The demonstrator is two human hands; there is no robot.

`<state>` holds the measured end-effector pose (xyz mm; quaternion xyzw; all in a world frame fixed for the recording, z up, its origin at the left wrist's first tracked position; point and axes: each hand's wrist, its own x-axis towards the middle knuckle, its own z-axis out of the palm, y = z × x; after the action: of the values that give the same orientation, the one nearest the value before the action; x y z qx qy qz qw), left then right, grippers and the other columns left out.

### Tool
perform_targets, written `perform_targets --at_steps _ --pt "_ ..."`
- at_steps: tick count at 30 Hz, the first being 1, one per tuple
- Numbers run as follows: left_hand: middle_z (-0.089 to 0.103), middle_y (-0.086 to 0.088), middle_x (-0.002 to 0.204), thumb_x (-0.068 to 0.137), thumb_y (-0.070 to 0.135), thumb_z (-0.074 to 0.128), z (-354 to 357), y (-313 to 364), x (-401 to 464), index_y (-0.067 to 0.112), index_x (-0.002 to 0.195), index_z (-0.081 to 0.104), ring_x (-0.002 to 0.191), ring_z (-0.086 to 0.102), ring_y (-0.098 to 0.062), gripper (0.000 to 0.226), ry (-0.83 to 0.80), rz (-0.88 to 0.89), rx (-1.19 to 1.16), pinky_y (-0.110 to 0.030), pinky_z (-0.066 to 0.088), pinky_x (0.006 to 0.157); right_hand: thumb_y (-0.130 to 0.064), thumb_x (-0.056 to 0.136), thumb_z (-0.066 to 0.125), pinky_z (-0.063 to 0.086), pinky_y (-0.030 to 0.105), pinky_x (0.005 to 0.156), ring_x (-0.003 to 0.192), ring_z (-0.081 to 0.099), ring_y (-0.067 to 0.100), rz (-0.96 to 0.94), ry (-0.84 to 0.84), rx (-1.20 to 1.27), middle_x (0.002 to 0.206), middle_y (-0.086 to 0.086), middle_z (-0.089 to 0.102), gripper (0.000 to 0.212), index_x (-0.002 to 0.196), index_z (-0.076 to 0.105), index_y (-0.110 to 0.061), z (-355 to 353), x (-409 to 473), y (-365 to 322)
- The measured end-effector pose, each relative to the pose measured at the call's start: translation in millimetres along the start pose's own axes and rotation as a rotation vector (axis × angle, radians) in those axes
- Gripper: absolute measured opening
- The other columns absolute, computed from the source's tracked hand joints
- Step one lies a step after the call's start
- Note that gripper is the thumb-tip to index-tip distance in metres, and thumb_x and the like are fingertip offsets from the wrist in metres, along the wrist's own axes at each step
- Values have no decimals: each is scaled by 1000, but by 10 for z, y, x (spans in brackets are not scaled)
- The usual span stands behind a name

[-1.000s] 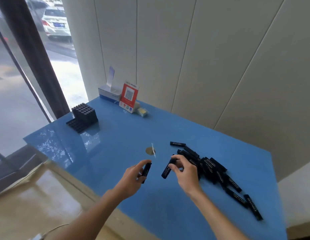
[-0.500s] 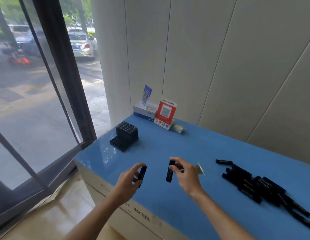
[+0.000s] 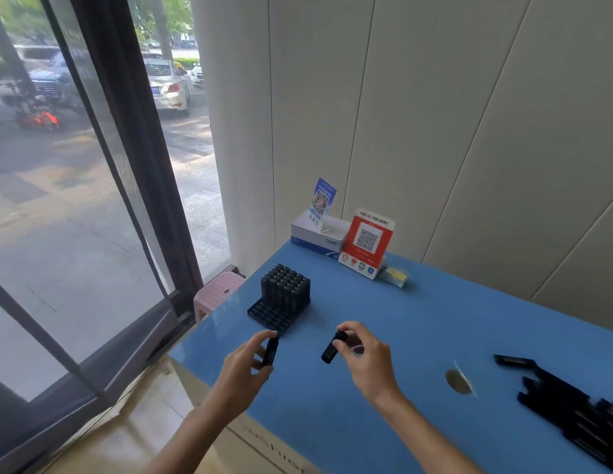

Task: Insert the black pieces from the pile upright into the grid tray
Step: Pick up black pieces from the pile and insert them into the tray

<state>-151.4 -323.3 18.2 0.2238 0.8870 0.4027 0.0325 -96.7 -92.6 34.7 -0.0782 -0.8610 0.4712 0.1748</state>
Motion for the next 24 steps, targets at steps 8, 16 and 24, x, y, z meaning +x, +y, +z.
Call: perform_targets --at_steps 8,16,24 --pt "66 2 86 83 5 65 -321 -298 884 36 113 43 68 65 -9 48 -22 -15 -50 -25 56 69 -18 81 72 47 18 74 80 58 6 -27 -4 -59 79 -13 62 28 88 57 -40 513 738 25" --pt "61 6 90 80 5 69 -348 -559 1392 42 108 47 75 62 -4 51 1 65 -80 -23 55 69 -17 79 73 48 23 77 81 58 5 -21 66 -126 80 -23 60 20 90 63 -31 845 975 104" --pt "61 9 89 78 2 70 -445 -906 1785 34 109 47 74 61 -5 50 -59 269 -50 -22 55 68 -16 79 73 48 24 72 79 57 9 -43 175 -271 80 -13 62 28 98 59 -33 1199 1069 -69"
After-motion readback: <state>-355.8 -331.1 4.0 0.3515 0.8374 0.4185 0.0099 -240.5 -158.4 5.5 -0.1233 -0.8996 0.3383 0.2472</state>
